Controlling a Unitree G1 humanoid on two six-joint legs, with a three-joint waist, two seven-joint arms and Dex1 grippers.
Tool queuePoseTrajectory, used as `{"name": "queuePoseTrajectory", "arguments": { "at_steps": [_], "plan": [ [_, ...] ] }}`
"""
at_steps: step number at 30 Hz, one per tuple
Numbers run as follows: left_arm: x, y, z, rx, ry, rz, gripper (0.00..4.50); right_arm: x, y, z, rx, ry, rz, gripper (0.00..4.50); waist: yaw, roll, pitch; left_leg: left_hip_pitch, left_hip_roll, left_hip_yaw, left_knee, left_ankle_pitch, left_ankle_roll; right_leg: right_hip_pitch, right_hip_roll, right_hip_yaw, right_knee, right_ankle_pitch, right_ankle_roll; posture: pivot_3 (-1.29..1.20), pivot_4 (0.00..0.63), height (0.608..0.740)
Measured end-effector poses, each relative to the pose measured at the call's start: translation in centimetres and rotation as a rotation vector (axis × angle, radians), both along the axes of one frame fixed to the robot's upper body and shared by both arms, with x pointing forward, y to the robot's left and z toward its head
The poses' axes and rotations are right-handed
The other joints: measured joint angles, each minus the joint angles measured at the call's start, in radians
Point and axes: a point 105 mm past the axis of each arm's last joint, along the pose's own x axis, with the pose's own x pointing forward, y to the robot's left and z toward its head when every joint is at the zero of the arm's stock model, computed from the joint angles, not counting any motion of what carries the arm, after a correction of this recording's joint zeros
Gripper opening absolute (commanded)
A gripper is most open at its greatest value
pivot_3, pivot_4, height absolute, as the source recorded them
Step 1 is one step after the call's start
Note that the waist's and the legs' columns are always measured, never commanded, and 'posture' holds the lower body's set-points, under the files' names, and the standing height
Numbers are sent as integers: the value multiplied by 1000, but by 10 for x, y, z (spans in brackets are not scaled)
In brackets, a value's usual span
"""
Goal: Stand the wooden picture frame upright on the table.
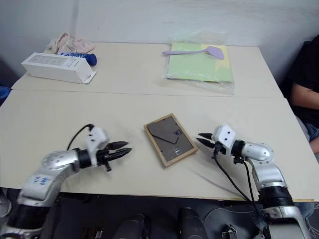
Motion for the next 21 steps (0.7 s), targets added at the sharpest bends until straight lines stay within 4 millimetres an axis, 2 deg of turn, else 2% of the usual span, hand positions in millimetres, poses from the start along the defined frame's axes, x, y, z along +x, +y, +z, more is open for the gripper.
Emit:
{"name": "queuePoseTrajectory", "arguments": {
  "at_steps": [4, 10, 18, 20, 21],
  "plan": [
    [9, -19, -7, 4, 25, -18, 586, -6, 14, -5, -9, 13, 63, 0, 2, 0, 0, 0, 1, -1, 1, 0, -1, 0, 0, 0, 2, 0, 0, 0, 150, 740],
    [22, -38, -7, -2, 5, -16, 586, -30, 31, -9, -6, 51, 120, 0, 8, 0, 0, 0, 0, -1, 2, 0, -1, 1, 0, 0, 2, 0, 0, 0, 150, 740],
    [25, -37, -8, 9, -3, -7, 586, -49, 40, -14, 3, 94, 103, 0, 16, 0, 0, 1, 0, -1, 4, 0, -1, 1, 0, 1, 0, 0, 0, 0, 150, 740],
    [23, -32, -8, 18, 4, -14, 586, -50, 41, -13, 4, 87, 102, 0, 13, 0, 0, 1, 1, -1, 4, 0, -1, 1, 0, 1, 0, 0, 0, 0, 150, 740],
    [20, -26, -8, 21, 16, -15, 763, -50, 40, -12, 1, 84, 100, 0, 9, 0, 0, 1, 1, -1, 3, 0, -2, 1, 0, 1, 0, 0, 0, 0, 150, 740]
  ]
}}
